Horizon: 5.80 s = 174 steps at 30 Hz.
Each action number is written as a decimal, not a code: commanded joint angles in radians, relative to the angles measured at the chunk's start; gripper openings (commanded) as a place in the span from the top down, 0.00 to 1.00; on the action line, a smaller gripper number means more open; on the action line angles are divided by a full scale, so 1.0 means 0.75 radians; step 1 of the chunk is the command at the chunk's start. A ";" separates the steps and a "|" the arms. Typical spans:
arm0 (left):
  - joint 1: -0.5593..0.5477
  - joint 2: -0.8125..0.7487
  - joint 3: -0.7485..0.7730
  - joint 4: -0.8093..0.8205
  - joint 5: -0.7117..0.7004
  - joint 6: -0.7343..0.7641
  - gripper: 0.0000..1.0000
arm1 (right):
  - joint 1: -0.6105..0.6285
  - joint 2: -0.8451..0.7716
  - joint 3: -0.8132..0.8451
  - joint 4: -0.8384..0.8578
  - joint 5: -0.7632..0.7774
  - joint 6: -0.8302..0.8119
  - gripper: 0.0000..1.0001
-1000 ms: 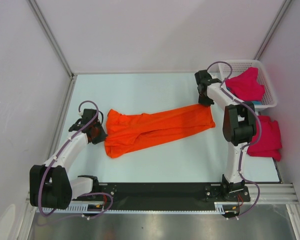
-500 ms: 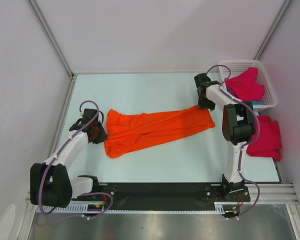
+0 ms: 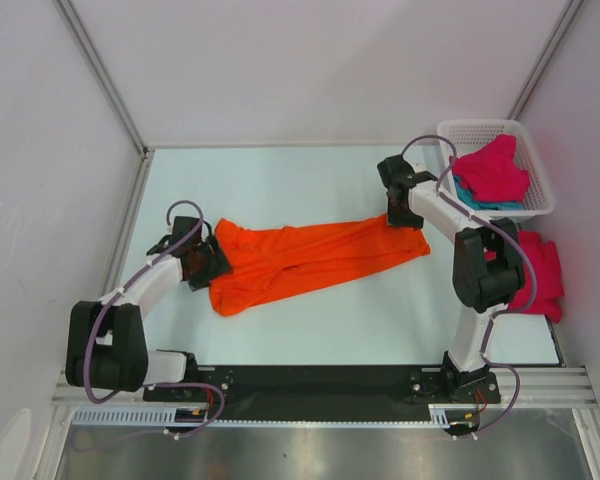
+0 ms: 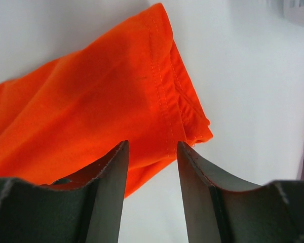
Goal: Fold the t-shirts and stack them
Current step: Fold the other side of the tshirt into a rectangle, then rotate the tshirt 90 degrees
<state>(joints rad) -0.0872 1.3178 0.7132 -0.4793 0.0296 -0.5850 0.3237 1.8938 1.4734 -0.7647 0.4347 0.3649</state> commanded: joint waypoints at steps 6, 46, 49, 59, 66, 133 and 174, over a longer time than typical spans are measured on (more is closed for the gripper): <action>-0.045 0.000 -0.092 0.011 -0.154 -0.071 0.29 | 0.018 -0.165 -0.015 -0.013 -0.027 0.000 0.51; 0.398 1.061 1.313 -0.267 0.152 0.009 0.94 | 0.059 -0.390 0.073 -0.189 -0.076 0.037 0.51; 0.398 1.135 1.462 -0.304 0.265 0.029 0.74 | 0.070 -0.373 0.068 -0.195 -0.074 0.039 0.51; 0.362 0.939 1.418 -0.292 0.304 0.048 0.39 | 0.088 -0.359 0.036 -0.185 -0.081 0.037 0.51; 0.250 0.663 1.267 -0.235 0.392 0.052 0.39 | 0.088 -0.373 -0.036 -0.136 -0.125 0.045 0.50; -0.919 0.747 0.080 1.275 0.028 -1.317 1.00 | -0.004 -0.600 -0.101 -0.214 -0.216 0.008 0.41; -1.213 -0.908 -0.294 -0.240 -0.410 -1.085 0.09 | 0.125 0.620 0.480 0.853 -1.700 0.601 0.41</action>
<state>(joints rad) -0.9787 0.7090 0.4652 -0.5278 -0.2371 -1.3968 0.3950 2.2745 1.7992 -0.3477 -0.6403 0.6346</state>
